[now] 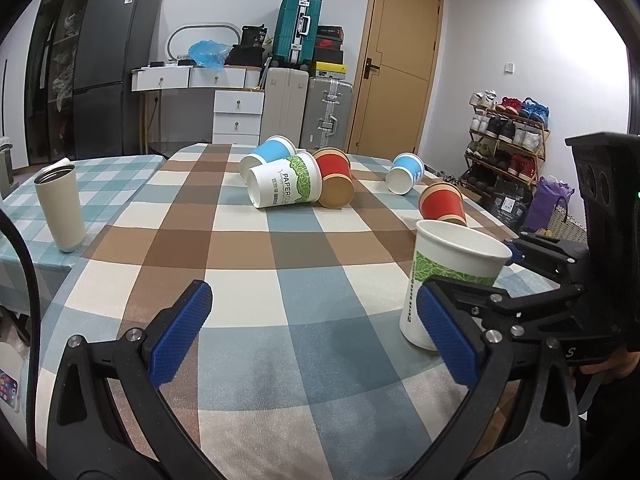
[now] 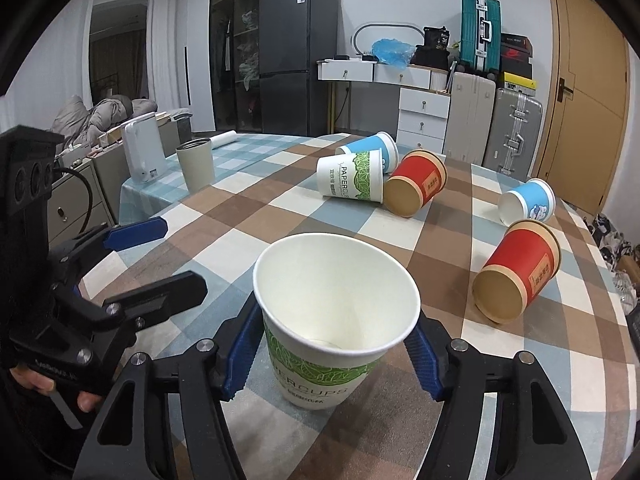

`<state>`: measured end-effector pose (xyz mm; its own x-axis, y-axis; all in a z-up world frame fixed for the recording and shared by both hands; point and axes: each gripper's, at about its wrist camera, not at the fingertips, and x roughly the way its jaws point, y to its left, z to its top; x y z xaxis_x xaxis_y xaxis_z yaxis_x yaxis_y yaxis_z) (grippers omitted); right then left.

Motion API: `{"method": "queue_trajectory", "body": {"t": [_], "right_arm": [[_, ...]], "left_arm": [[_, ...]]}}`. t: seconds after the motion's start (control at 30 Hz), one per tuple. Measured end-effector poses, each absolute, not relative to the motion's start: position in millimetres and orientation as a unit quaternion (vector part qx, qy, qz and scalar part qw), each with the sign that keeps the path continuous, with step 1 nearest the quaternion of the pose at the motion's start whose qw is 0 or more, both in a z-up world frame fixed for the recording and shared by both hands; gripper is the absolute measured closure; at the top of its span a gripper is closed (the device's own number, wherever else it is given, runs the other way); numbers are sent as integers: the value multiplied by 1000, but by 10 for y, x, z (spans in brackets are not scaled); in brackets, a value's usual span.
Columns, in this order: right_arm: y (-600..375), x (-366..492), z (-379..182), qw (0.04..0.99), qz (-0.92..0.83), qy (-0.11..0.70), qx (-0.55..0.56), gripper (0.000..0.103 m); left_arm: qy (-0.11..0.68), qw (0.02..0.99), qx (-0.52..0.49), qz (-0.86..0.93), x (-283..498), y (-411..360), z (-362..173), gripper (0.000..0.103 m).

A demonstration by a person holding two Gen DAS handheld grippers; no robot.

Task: Flip cup upright
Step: 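Set the white cup down upright and open the right gripper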

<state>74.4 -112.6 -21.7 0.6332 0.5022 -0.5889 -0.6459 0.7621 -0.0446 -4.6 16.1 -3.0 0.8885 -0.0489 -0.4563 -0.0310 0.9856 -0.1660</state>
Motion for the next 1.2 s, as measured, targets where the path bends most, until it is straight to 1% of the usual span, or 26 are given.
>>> {"method": "queue_trajectory", "body": {"t": [0.3, 0.6, 0.7, 0.77, 0.8, 0.87, 0.9, 0.93, 1.0, 1.2], "right_arm": [[-946, 786, -226, 901, 303, 269, -153, 36], [-1009, 711, -263, 896, 314, 265, -168, 35], [-1068, 707, -271, 895, 319, 266, -163, 31], [-1124, 697, -261, 895, 326, 264, -155, 23], [-1160, 689, -250, 895, 331, 261, -148, 17], [-1228, 660, -226, 895, 339, 255, -135, 15], [-1276, 646, -214, 896, 343, 253, -128, 12], [-1306, 635, -211, 896, 345, 252, -125, 7], [-1414, 605, -195, 899, 348, 245, -108, 2], [-1717, 534, -134, 905, 367, 210, -52, 0]], "left_arm": [[236, 968, -86, -5, -53, 161, -28, 1], [233, 969, -84, -6, -59, 162, -30, 1], [232, 969, -84, -7, -59, 159, -29, 1], [229, 970, -84, -8, -70, 161, -19, 1], [228, 970, -85, -9, -76, 165, -9, 1], [224, 971, -88, -16, -93, 162, 11, 1], [221, 971, -88, -18, -102, 160, 22, 1], [218, 972, -87, -18, -114, 150, 38, 1], [214, 973, -83, -19, -130, 134, 58, 1], [212, 974, -74, -21, -148, 73, 69, 1]]}}
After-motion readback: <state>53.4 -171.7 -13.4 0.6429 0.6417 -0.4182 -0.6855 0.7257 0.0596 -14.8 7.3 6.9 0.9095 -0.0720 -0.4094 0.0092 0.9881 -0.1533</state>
